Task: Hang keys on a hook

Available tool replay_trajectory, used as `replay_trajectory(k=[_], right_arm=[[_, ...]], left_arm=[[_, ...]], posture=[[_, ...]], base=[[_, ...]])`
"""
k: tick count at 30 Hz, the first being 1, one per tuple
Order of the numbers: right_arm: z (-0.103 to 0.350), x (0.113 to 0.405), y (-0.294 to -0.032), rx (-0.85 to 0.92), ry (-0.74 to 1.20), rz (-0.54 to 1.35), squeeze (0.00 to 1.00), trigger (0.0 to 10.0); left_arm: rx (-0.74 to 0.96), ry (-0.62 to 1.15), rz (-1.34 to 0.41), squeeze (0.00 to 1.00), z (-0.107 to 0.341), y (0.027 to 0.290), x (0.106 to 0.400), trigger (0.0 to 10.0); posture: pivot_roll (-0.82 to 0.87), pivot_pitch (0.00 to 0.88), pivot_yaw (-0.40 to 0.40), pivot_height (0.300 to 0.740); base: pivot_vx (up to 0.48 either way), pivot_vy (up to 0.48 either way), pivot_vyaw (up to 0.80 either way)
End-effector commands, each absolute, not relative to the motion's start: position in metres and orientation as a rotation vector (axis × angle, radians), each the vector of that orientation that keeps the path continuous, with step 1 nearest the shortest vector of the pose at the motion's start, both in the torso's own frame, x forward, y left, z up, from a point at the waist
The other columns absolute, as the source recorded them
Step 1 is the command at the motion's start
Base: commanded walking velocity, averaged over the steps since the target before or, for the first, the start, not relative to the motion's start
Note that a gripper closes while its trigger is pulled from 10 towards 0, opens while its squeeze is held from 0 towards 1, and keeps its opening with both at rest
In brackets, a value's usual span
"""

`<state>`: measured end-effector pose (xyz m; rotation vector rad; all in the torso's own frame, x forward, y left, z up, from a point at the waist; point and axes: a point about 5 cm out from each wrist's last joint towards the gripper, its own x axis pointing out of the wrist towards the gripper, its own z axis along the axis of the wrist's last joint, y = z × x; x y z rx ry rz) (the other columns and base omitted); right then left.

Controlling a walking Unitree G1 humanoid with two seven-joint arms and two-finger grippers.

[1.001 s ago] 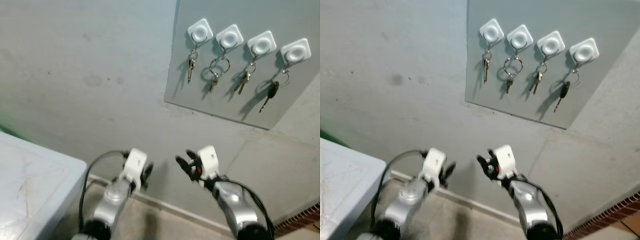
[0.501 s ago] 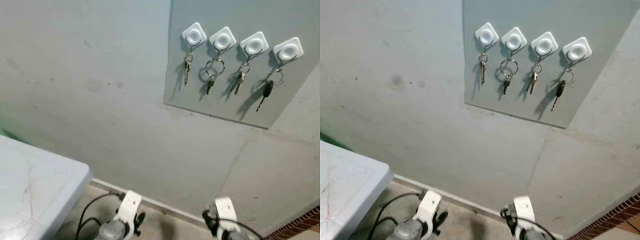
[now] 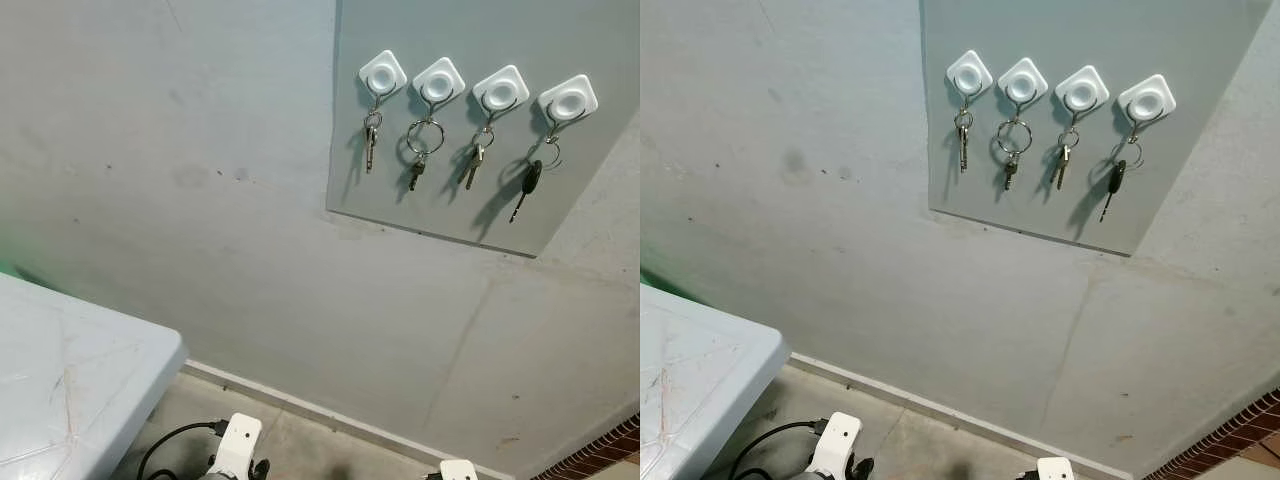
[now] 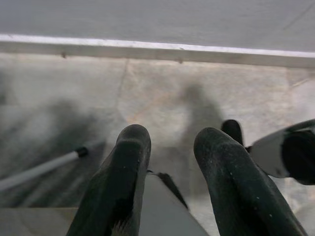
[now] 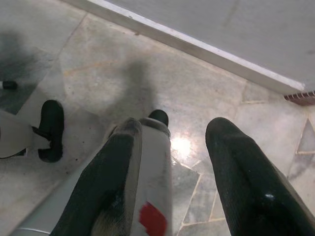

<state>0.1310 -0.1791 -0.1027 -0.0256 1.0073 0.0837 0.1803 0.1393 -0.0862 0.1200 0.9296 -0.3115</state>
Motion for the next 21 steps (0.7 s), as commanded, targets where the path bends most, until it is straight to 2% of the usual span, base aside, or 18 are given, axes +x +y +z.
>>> replay_trajectory(k=[1,5,21], right_arm=[[-0.102,0.135,-0.176,-0.038,0.995,0.110,0.00,10.0],[-0.102,0.134,-0.175,-0.047,1.003,0.122,0.00,10.0],[-0.108,0.118,-0.178,-0.058,1.067,0.114,0.00,10.0]], left_arm=[[0.145,0.907,-0.310,0.00,-0.084,0.140,0.184,10.0],[0.173,0.898,-0.305,0.00,-0.085,0.143,0.182,10.0],[0.108,0.938,-0.287,0.00,-0.089,0.146,0.174,10.0]], posture=[[0.09,0.000,0.001,0.740],[0.08,0.000,0.000,0.740],[0.09,0.000,-0.010,0.740]], base=[[0.000,0.000,0.00],[0.000,0.000,0.00],[0.000,0.000,0.00]])
